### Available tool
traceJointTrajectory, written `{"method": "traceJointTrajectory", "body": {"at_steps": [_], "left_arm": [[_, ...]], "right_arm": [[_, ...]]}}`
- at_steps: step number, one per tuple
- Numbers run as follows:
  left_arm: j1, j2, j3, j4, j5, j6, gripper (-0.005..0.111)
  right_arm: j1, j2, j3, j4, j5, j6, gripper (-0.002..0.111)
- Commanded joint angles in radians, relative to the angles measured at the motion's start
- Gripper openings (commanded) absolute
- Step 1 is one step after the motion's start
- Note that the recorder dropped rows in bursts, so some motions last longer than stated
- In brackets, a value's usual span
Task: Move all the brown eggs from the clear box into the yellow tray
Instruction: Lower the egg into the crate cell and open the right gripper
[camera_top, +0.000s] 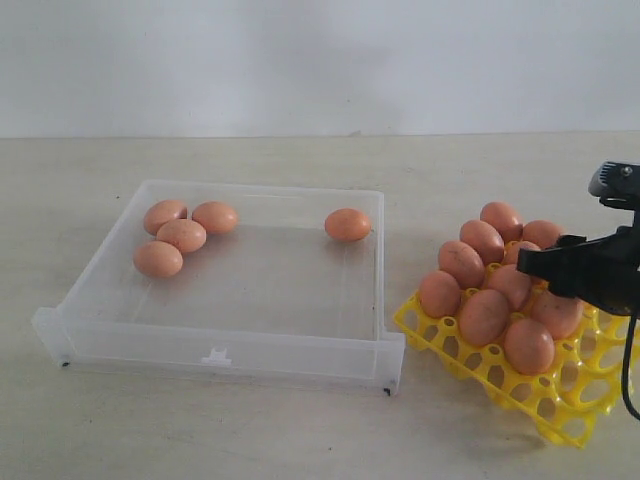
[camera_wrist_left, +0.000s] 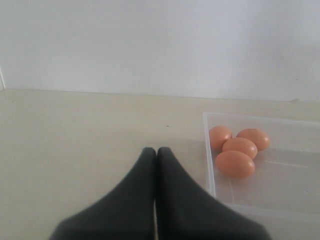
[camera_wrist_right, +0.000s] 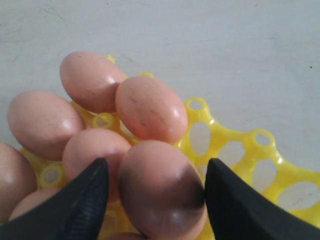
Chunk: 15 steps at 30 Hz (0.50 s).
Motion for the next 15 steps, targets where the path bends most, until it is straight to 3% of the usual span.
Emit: {"method": "traceJointTrajectory", "body": {"at_steps": [1, 15], "left_arm": [[0.001, 0.003, 0.003, 0.002, -0.006, 0.002, -0.004], [0.001, 0.003, 0.003, 0.002, -0.006, 0.002, -0.004]], "right_arm": [[-0.004, -0.013, 0.005, -0.012, 0.011, 0.001, 0.055], [-0.004, -0.135, 0.005, 0.046, -0.038, -0.085, 0.055]]}}
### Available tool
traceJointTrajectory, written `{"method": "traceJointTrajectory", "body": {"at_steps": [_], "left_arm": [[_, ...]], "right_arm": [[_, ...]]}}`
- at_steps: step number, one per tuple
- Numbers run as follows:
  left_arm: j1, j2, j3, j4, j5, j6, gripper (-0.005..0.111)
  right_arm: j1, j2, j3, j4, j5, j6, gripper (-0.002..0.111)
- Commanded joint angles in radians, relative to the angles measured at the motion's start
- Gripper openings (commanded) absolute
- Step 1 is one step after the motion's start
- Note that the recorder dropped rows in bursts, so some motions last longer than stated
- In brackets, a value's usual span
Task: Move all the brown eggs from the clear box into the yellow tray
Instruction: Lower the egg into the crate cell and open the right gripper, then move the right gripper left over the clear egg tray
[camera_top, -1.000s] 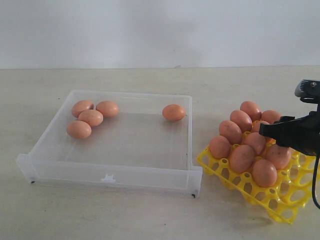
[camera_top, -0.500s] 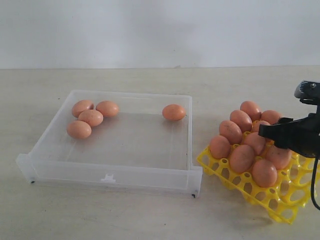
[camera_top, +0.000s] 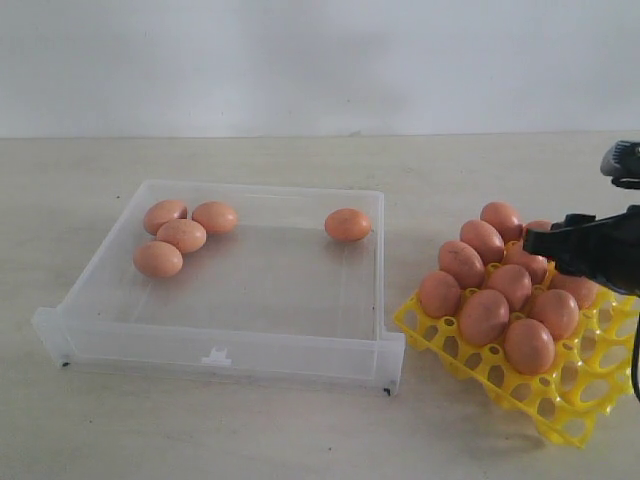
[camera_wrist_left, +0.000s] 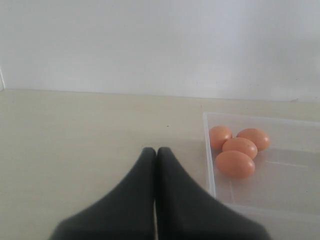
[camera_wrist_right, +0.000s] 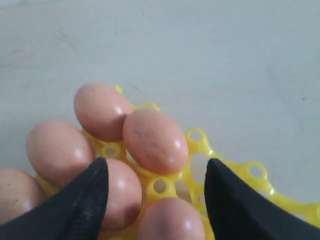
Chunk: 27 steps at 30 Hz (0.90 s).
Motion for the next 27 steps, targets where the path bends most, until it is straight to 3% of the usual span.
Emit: {"method": "traceJointTrajectory", "body": {"at_steps": [1, 10, 14, 17, 22, 27], "left_arm": [[0.001, 0.003, 0.003, 0.002, -0.006, 0.002, -0.004], [0.001, 0.003, 0.003, 0.002, -0.006, 0.002, -0.004], [0.001, 0.003, 0.003, 0.002, -0.006, 0.002, -0.004], [0.001, 0.003, 0.003, 0.002, -0.006, 0.002, -0.004], [0.001, 0.003, 0.003, 0.002, -0.006, 0.002, -0.004], [0.001, 0.003, 0.003, 0.002, -0.006, 0.002, -0.004]], "right_arm": [[-0.004, -0.084, 0.005, 0.044, 0.006, -0.061, 0.055], [0.019, -0.34, -0.062, 0.037, 0.256, -0.119, 0.055], [0.197, -0.275, -0.318, 0.037, 0.511, -0.267, 0.055], [0.344, -0.102, -0.551, 0.037, 0.607, -0.268, 0.055], [0.435, 0.129, -0.819, 0.008, 0.816, -0.292, 0.055], [0.514, 0.391, -1.179, -0.171, 1.119, -0.292, 0.055]]}}
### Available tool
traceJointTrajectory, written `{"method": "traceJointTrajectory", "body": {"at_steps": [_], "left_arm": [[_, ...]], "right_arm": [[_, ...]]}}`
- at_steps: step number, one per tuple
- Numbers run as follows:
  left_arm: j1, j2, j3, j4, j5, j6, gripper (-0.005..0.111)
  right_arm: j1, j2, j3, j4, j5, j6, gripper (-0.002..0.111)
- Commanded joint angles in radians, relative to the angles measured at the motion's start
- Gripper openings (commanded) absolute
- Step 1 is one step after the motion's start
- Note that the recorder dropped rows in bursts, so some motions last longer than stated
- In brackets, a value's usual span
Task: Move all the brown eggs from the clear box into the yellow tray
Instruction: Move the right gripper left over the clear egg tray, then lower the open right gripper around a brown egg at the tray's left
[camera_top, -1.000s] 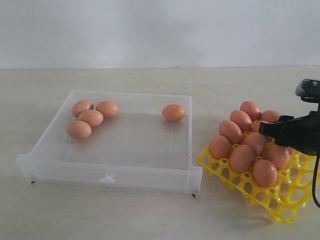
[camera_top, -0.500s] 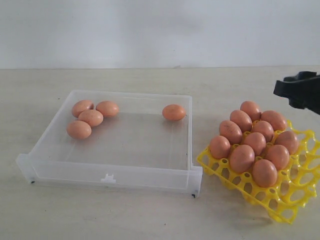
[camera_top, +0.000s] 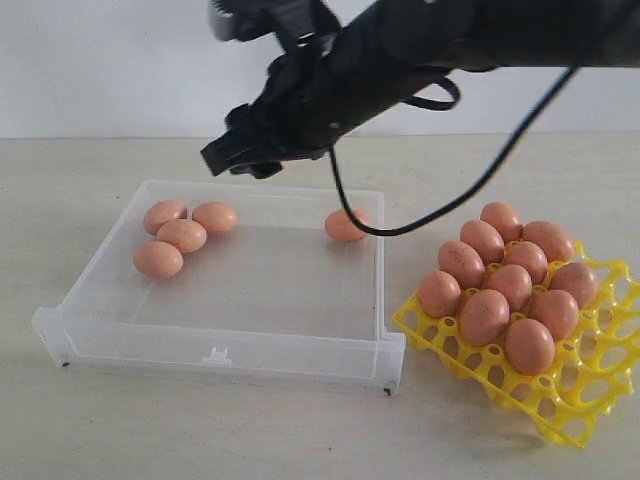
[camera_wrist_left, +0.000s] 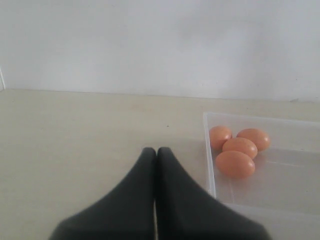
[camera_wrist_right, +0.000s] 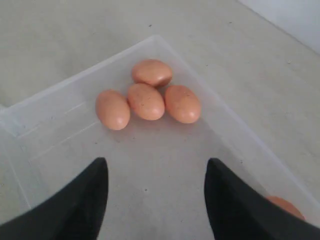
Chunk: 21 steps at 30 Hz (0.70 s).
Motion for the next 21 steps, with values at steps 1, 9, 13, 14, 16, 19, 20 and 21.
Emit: {"method": "traceJointTrajectory", "body": {"at_steps": [1, 9, 13, 14, 16, 19, 20, 21], "left_arm": [[0.001, 0.003, 0.003, 0.002, -0.006, 0.002, -0.004], [0.001, 0.003, 0.003, 0.002, -0.006, 0.002, -0.004], [0.001, 0.003, 0.003, 0.002, -0.006, 0.002, -0.004], [0.001, 0.003, 0.003, 0.002, -0.006, 0.002, -0.004], [0.001, 0.003, 0.003, 0.002, -0.006, 0.002, -0.004], [0.001, 0.003, 0.003, 0.002, -0.006, 0.002, -0.004], [0.001, 0.003, 0.003, 0.002, -0.006, 0.002, -0.004], [0.001, 0.003, 0.003, 0.002, -0.006, 0.002, -0.004]], "right_arm": [[0.046, 0.164, -0.261, -0.123, 0.217, -0.018, 0.055], [0.128, 0.363, -0.59, -0.286, 0.45, -0.033, 0.055], [0.156, 0.38, -0.597, -0.296, 0.436, -0.029, 0.051], [0.159, 0.38, -0.597, -0.299, 0.436, -0.029, 0.05], [0.166, 0.381, -0.597, -0.301, 0.429, -0.018, 0.05], [0.175, 0.381, -0.597, -0.301, 0.425, -0.018, 0.05], [0.177, 0.381, -0.597, -0.301, 0.423, -0.018, 0.05], [0.18, 0.381, -0.597, -0.301, 0.422, -0.018, 0.05]]}}
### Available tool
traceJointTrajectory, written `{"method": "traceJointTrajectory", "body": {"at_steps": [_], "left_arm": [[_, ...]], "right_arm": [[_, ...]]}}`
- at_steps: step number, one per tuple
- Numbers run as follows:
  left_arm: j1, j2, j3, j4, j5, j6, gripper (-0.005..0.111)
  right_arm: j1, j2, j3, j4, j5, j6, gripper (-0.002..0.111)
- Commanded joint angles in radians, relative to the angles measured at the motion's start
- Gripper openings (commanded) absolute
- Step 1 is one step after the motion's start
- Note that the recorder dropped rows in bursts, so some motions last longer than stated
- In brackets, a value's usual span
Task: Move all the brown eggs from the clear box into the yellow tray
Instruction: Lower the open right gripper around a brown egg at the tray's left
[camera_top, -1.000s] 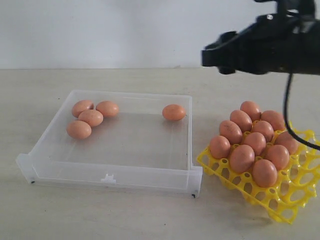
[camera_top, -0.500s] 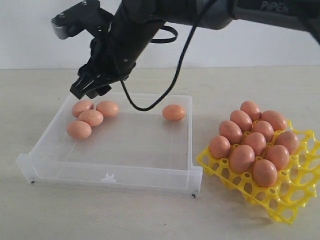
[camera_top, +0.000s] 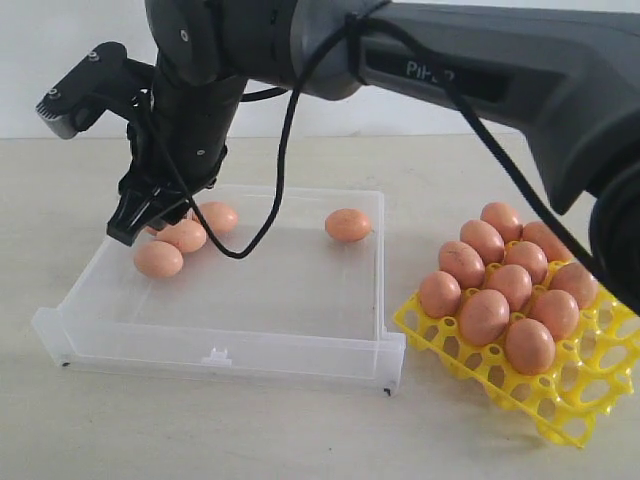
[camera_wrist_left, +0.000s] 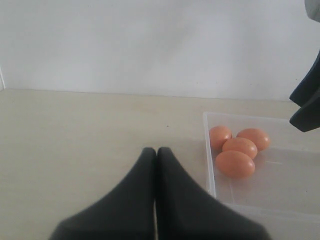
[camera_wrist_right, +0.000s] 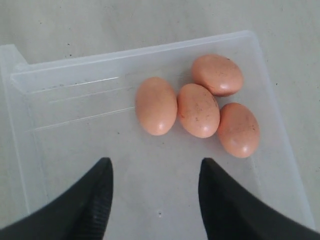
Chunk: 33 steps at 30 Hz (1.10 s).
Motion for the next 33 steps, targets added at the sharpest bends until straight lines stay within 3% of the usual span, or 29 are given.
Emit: {"method": "traceJointTrajectory", "body": {"at_steps": [1, 17, 25, 33], "left_arm": [[0.001, 0.003, 0.003, 0.002, -0.006, 0.002, -0.004], [0.001, 0.003, 0.003, 0.002, -0.006, 0.002, -0.004], [0.001, 0.003, 0.003, 0.002, -0.006, 0.002, -0.004], [0.001, 0.003, 0.003, 0.002, -0.006, 0.002, -0.004]], "right_arm": [[0.013, -0.007, -0.006, -0.007, -0.011, 0.002, 0.05], [0.054, 0.099, -0.006, -0.015, -0.067, -0.024, 0.05], [0.082, 0.119, -0.006, -0.131, -0.272, -0.071, 0.05], [0.082, 0.152, -0.006, -0.154, -0.28, -0.071, 0.05]]}}
